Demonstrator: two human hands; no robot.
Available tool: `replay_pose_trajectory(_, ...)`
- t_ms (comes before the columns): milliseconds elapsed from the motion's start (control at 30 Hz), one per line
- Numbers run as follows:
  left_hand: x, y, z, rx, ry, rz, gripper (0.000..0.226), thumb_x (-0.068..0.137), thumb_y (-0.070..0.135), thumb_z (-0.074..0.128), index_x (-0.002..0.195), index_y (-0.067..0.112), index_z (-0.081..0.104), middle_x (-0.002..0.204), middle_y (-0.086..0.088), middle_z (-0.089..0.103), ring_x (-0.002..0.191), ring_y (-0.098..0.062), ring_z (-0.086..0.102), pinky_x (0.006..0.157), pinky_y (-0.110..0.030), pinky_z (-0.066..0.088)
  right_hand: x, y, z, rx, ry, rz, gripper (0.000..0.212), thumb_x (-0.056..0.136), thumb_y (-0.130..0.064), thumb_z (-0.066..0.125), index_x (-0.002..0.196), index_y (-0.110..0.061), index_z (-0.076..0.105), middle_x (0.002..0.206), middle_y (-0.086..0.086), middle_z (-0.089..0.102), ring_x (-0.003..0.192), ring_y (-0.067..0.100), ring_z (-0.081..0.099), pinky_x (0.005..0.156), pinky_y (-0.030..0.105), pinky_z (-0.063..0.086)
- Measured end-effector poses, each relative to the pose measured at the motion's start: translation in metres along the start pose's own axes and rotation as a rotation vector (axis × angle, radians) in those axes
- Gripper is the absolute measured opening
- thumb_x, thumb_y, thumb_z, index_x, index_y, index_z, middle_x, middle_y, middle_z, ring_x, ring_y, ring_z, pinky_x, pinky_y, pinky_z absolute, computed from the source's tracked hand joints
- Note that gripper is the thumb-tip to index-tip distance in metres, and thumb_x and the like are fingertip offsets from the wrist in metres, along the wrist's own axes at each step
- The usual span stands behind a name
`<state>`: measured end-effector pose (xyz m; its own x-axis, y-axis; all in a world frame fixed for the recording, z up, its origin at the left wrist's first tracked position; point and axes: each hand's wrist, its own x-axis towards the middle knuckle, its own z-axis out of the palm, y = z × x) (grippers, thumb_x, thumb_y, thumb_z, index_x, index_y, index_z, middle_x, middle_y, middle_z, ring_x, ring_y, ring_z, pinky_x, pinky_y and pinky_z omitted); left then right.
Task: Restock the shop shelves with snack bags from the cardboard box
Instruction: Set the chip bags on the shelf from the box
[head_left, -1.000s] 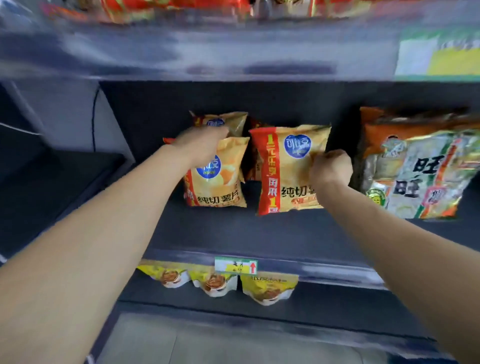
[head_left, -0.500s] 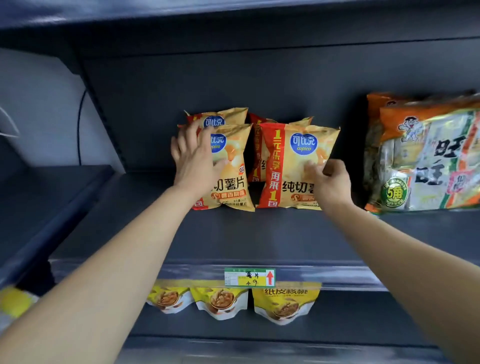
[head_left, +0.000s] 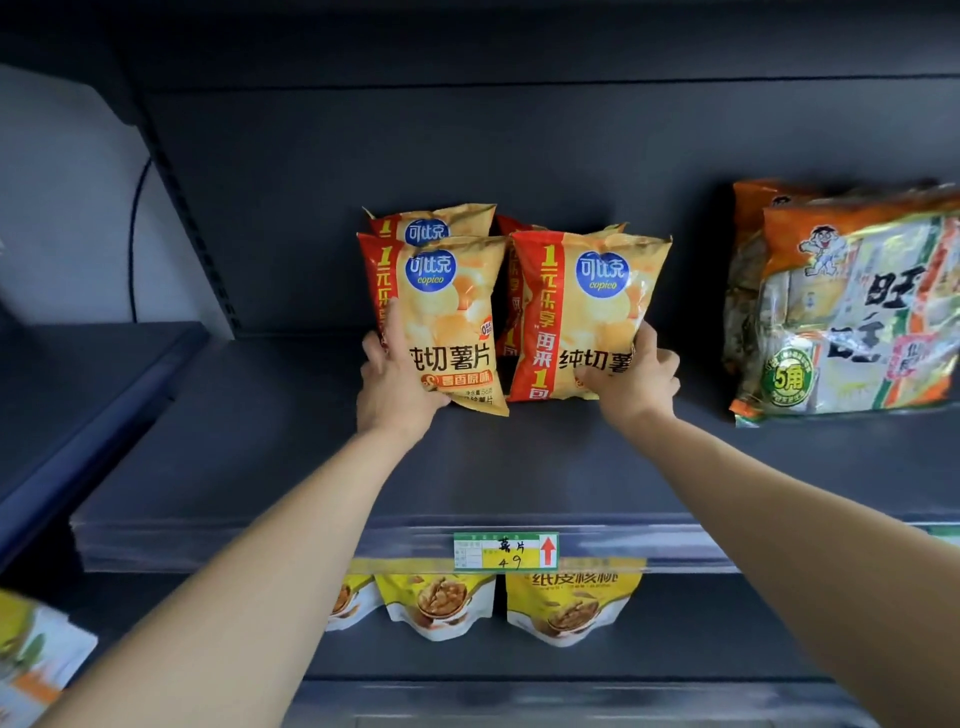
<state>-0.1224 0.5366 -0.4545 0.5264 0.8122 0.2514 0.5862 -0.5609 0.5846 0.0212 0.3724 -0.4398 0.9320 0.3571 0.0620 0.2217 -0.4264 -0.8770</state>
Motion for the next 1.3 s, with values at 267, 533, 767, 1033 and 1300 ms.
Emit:
replay_pose_trajectory(267, -0.013, 0.006, -0.005, 0.115, 0.053, 0.021, 0.107, 0.074, 0.013, 0.074, 0.149, 0.025, -0.002, 0.145, -0.013, 0.018, 0.128, -0.033, 0.033, 0.101, -0.049, 0.039, -0.008, 0.004, -0.002, -0.033, 0.035, 0.0, 0.079, 0.084, -0.022, 0.07, 0.147, -0.018, 0.022, 0.144, 0.013, 0.028, 0.131, 0.033, 0.027, 0.106, 0.043, 0.031)
replay_pose_trajectory(533, -0.052, 0.087, -0.011, 0.058, 0.208, 0.41, 0.055, 0.083, 0.01, 0.066, 0.133, 0.01, 0.044, 0.133, -0.012, 0.041, 0.125, -0.028, 0.042, 0.106, -0.042, 0.029, -0.022, 0.004, -0.032, -0.06, 0.074, -0.141, 0.065, 0.088, -0.019, 0.065, 0.144, -0.014, 0.03, 0.142, 0.01, 0.035, 0.131, 0.027, 0.031, 0.102, 0.036, 0.034)
replay_pose_trajectory(767, -0.097, 0.179, 0.027, -0.073, 0.059, 0.768, 0.038, 0.078, 0.002, 0.065, 0.115, 0.006, 0.059, 0.117, -0.014, 0.054, 0.107, -0.032, 0.055, 0.09, -0.043, 0.041, -0.029, 0.028, -0.112, -0.188, 0.165, -0.24, 0.047, 0.091, -0.02, 0.059, 0.134, -0.009, 0.044, 0.13, 0.01, 0.05, 0.121, 0.027, 0.044, 0.1, 0.039, 0.039)
replay_pose_trajectory(1033, -0.145, 0.294, 0.029, -0.143, -0.189, 0.872, 0.034, 0.077, 0.002, 0.064, 0.111, 0.005, 0.06, 0.113, -0.013, 0.055, 0.107, -0.032, 0.055, 0.086, -0.045, 0.045, -0.044, 0.038, -0.236, -0.39, 0.274, -0.063, 0.039, 0.091, -0.013, 0.055, 0.129, -0.007, 0.049, 0.127, 0.01, 0.053, 0.119, 0.029, 0.043, 0.096, 0.036, 0.037)
replay_pose_trajectory(1300, -0.186, 0.391, -0.036, -0.135, -0.391, 0.935, 0.032, 0.077, 0.003, 0.065, 0.109, 0.004, 0.061, 0.108, -0.012, 0.058, 0.103, -0.033, 0.058, 0.088, -0.045, 0.046, -0.096, -0.01, -0.363, -0.542, 0.251, 0.097, 0.04, 0.093, -0.019, 0.055, 0.131, -0.007, 0.048, 0.129, 0.01, 0.052, 0.121, 0.028, 0.042, 0.099, 0.034, 0.033)
